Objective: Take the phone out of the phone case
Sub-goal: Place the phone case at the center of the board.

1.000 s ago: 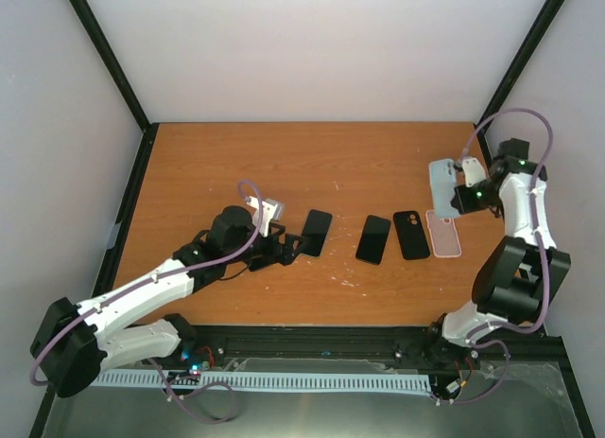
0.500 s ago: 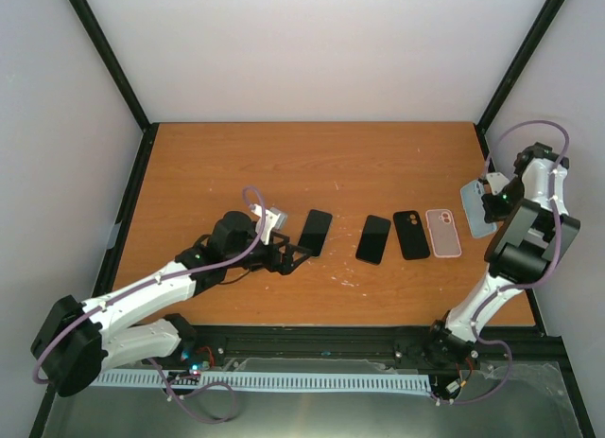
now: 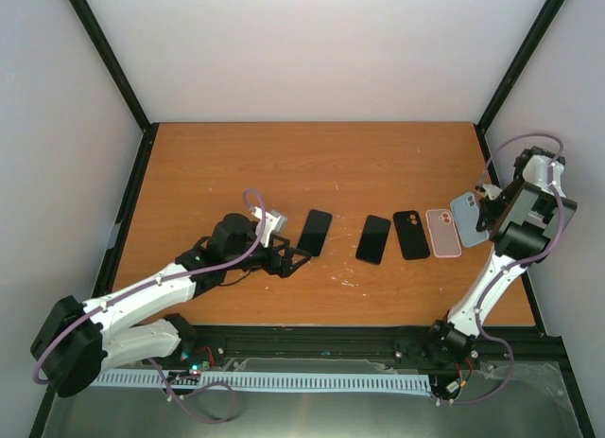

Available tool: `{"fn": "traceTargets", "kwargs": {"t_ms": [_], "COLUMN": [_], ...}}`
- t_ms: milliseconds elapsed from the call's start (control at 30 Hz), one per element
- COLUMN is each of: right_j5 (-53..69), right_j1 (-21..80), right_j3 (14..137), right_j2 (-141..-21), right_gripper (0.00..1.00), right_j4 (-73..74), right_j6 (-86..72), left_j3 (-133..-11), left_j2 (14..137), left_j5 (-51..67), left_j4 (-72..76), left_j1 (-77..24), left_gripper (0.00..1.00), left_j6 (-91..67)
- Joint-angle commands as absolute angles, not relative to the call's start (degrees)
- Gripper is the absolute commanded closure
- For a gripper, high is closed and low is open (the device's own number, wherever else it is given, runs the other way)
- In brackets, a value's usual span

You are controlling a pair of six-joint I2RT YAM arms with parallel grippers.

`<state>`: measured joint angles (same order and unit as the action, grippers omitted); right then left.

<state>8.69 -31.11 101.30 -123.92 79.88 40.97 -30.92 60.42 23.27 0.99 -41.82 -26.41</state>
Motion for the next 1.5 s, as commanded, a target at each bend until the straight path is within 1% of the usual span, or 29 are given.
{"fn": "traceTargets", "kwargs": {"t_ms": [0, 133, 300, 633, 700, 967, 1067, 1133, 1200, 1233, 1333, 1367, 1467], "right_j5": [12.3, 11.2, 13.3, 21.0, 22.3, 25.8, 25.5, 25.2, 24.3, 23.6, 21.1, 20.4, 18.5], "right_j1": [-31.5, -31.5, -31.5, -31.4, -31.4, -31.3, -31.4, -31.5, -31.5, -31.5, -31.5, -31.5, -31.5], "right_j3": [103.6, 102.6, 101.2, 97.9, 97.2, 94.4, 95.4, 96.6, 98.1, 98.6, 99.9, 100.0, 99.7], "right_j2": [-127.0, -128.7, -130.2, -129.4, -129.6, -129.7, -128.9, -127.8, -126.4, -125.9, -124.3, -124.0, -122.9], "right_gripper": [0.85, 0.76, 0.73, 0.76, 0.78, 0.78, 0.68, 0.54, 0.48, 0.44, 0.4, 0.36, 0.34], "right_j4": [86.3, 86.4, 86.4, 86.4, 86.5, 86.4, 86.3, 86.3, 86.4, 86.4, 86.0, 86.0, 85.2], "right_j6": [42.5, 43.3, 43.3, 46.4, 47.0, 48.3, 48.0, 47.0, 45.7, 45.2, 43.1, 42.7, 41.4], "left_j3": [-30.3, -30.2, -30.1, -30.4, -30.7, -31.9, -32.4, -32.6, -32.8, -32.8, -32.7, -32.7, -33.1], "left_j2": [59.2, 59.1, 59.1, 60.8, 61.2, 62.5, 62.6, 62.6, 62.5, 62.5, 62.5, 62.5, 62.2], "left_j5": [24.0, 24.0, 23.9, 25.0, 25.2, 25.8, 25.4, 25.1, 24.6, 24.4, 24.0, 23.8, 22.6], "left_j4": [2.7, 2.5, 2.8, 3.6, 3.7, 3.7, 3.2, 2.8, 2.4, 2.2, 2.0, 1.9, 0.4], "left_j1": [-41.6, -41.5, -41.6, -41.5, -41.6, -41.5, -41.6, -41.6, -41.6, -41.6, -41.6, -41.6, -41.5], "left_gripper": [0.03, 0.03, 0.03, 0.04, 0.04, 0.04, 0.04, 0.04, 0.04, 0.04, 0.04, 0.04, 0.04], "left_j6": [-26.0, -25.9, -26.1, -26.5, -26.5, -26.3, -26.2, -26.0, -26.0, -25.9, -25.8, -25.8, -24.6]}}
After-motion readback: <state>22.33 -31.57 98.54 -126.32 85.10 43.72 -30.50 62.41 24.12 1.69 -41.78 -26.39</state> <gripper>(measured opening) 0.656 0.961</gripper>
